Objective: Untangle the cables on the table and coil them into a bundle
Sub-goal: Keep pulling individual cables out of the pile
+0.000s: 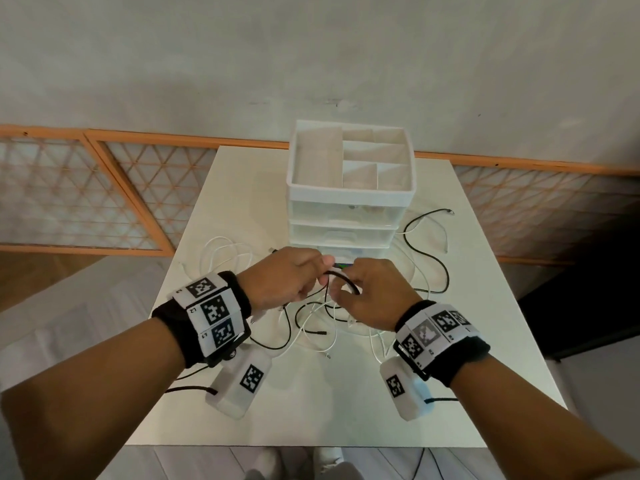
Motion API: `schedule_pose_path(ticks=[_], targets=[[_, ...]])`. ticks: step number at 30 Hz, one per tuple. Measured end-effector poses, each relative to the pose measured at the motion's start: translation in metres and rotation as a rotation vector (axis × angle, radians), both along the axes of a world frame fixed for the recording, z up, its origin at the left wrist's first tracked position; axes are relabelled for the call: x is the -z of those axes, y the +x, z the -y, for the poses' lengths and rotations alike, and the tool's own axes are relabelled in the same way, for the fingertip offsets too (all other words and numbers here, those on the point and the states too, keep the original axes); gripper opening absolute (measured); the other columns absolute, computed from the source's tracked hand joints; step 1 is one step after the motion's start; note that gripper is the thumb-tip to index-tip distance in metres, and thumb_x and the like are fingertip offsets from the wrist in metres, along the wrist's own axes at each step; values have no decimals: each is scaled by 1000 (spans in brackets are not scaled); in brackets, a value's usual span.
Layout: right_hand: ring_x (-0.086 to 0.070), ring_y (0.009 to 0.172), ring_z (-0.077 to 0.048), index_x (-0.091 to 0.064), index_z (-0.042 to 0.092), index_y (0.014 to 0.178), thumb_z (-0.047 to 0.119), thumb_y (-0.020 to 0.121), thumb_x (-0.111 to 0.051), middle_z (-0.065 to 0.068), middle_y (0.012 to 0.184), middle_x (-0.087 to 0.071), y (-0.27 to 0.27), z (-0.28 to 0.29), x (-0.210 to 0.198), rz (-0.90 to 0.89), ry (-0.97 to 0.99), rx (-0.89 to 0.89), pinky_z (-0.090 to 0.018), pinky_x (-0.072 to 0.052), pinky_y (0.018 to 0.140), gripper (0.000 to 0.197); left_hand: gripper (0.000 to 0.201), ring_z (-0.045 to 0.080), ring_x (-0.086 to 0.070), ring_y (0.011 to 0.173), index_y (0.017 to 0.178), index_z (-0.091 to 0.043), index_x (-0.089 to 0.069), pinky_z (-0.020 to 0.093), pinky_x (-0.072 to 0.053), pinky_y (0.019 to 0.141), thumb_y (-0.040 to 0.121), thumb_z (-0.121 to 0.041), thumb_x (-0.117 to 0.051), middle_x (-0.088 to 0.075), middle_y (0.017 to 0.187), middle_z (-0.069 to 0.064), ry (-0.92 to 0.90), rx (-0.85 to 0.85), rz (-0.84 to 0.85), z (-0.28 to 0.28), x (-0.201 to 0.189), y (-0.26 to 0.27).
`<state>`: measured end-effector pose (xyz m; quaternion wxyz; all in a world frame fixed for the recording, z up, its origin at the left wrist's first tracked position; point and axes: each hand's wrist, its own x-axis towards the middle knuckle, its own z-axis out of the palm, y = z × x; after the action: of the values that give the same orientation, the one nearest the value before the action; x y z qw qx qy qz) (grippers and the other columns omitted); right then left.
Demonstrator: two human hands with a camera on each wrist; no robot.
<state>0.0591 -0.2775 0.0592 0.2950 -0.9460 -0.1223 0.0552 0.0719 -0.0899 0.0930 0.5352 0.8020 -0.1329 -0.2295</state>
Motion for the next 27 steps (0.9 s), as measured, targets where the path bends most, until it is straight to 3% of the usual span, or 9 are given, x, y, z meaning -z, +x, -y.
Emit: schedule_pose_path(ticks=[3,5,8,11,14,17,20,24,27], targets=[[-59,68,-7,-67,30,76,57,87,-60,10,73,-65,16,30,-6,-230,-340,109,-26,-44,62,30,35,15,-44,55,79,-7,-56,20,-41,59,103,-30,-44,-45,56,-1,-39,-10,121,-13,-10,3],[-63,75,-17,-71,27,83,52,89,-60,2,86,-70,31,59,-12,-205,-438,260,-28,-49,68,28,36,9,-50,56,81,-2,-58,11,-40,61,103,-27,-44,-54,59,1,67,80,178,-22,-15,3],[-65,73,-33,-73,22,87,37,89,-66,-10,82,-71,53,84,-13,301,-271,501,-30,-48,63,17,40,4,-56,60,80,-7,-67,12,-40,62,102,-32,-44,-64,70,-3,406,190,268,-23,-4,2],[-60,60,-28,-68,11,86,19,88,-68,-10,75,-67,57,78,-8,705,-63,450,-32,-48,54,8,41,16,-64,73,75,-6,-70,20,-46,73,101,-25,-46,-69,76,3,491,159,291,-10,17,1],[-63,75,-33,-67,11,97,5,82,-66,-11,91,-66,50,86,24,447,-71,439,-32,-48,65,16,42,12,-55,61,67,-4,-62,14,-40,61,102,-21,-44,-61,68,2,498,101,203,-4,36,-2],[-65,88,-32,-65,26,100,31,89,-65,-7,95,-66,29,103,55,-3,-402,430,-32,-48,73,12,37,10,-48,63,67,-14,-54,16,-34,56,102,-19,-43,-53,66,-5,542,114,147,-7,45,-6],[-66,90,-29,-61,38,88,42,88,-62,-2,93,-64,13,112,68,-227,-521,475,-30,-47,71,4,31,-4,-49,53,75,-14,-60,13,-35,56,101,-21,-46,-52,60,-9,439,128,112,-13,44,-6],[-63,95,-32,-60,34,77,29,88,-65,-6,96,-66,27,123,60,-223,-316,556,-28,-43,71,13,25,-3,-46,53,77,-33,-62,12,-35,56,98,-40,-50,-49,58,-9,519,262,166,-18,42,-1],[-67,90,-27,-64,25,79,16,86,-66,-2,97,-69,49,122,30,58,27,618,-24,-44,73,12,28,-7,-54,55,77,-18,-67,8,-37,59,98,-29,-52,-60,65,-9,594,313,164,-14,46,0]])
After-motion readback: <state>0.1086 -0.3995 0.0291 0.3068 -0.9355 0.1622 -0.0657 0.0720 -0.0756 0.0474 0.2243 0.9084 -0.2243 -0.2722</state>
